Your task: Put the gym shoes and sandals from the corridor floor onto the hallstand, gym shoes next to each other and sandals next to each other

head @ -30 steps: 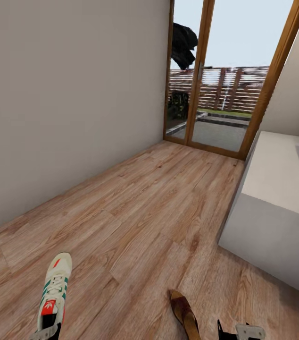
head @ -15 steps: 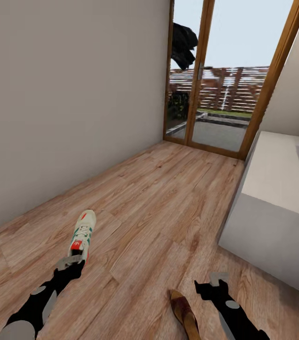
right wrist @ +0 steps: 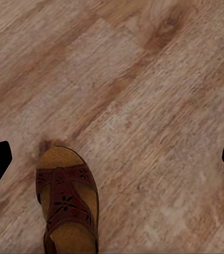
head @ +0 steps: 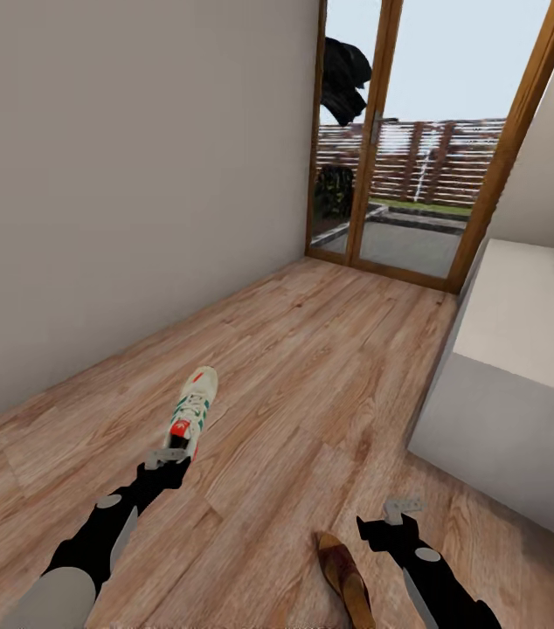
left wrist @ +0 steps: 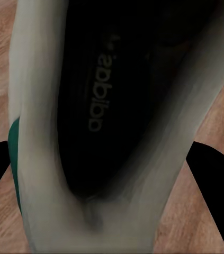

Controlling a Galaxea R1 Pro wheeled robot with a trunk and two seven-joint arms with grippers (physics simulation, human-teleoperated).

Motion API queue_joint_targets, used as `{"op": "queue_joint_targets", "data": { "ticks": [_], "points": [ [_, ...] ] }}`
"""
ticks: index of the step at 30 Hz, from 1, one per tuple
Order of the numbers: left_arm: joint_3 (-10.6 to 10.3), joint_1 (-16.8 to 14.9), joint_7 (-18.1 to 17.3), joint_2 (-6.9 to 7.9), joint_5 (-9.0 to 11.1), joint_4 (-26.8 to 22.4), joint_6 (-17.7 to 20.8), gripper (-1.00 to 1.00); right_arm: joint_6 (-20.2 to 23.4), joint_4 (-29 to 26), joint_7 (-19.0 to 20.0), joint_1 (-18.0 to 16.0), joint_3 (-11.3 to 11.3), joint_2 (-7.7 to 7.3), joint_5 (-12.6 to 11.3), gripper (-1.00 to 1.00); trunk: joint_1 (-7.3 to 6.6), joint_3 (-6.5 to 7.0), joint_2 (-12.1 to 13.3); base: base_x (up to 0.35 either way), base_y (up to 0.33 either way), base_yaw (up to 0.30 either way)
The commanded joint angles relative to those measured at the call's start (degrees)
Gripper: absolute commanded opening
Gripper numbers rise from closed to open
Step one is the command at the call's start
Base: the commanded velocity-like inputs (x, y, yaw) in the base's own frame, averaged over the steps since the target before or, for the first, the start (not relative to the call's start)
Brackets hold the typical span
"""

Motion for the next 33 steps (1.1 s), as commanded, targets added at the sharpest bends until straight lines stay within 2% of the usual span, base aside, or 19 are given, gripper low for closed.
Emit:
{"op": "queue_joint_targets", "data": {
  "ticks": [1,11,21,33],
  "points": [
    [0.3,-0.1,-0.5,-0.2,-0.6,0.0,-0.2,-1.0,0.4,-0.1,0.1,0.0,0.0,-0.03,0.3,1.0,0.21,-0.32,-0.4,0.0,0.0,0.11],
    [-3.3,-0.3,-0.4,-1.72,-0.4,-1.9,-2.0,-1.0,0.4,-0.1,0.1,0.0,-0.1,-0.11,0.2,1.0,2.41,-2.97,-4.4,0.0,0.0,0.097],
    [-4.1,0.0,-0.4,-2.31,-0.4,-2.6,-3.1,-1.0,0.4,-0.1,0.1,0.0,-0.1,-0.12,0.2,1.0,4.61,-5.65,-8.5,0.0,0.0,0.073],
    [-4.2,0.4,-0.3,-2.35,-0.3,-6.1,-3.0,-1.0,0.5,-0.1,0.1,0.0,-0.1,-0.12,0.2,1.0,4.91,-9.39,-8.6,0.0,0.0,0.027]
  ]
}}
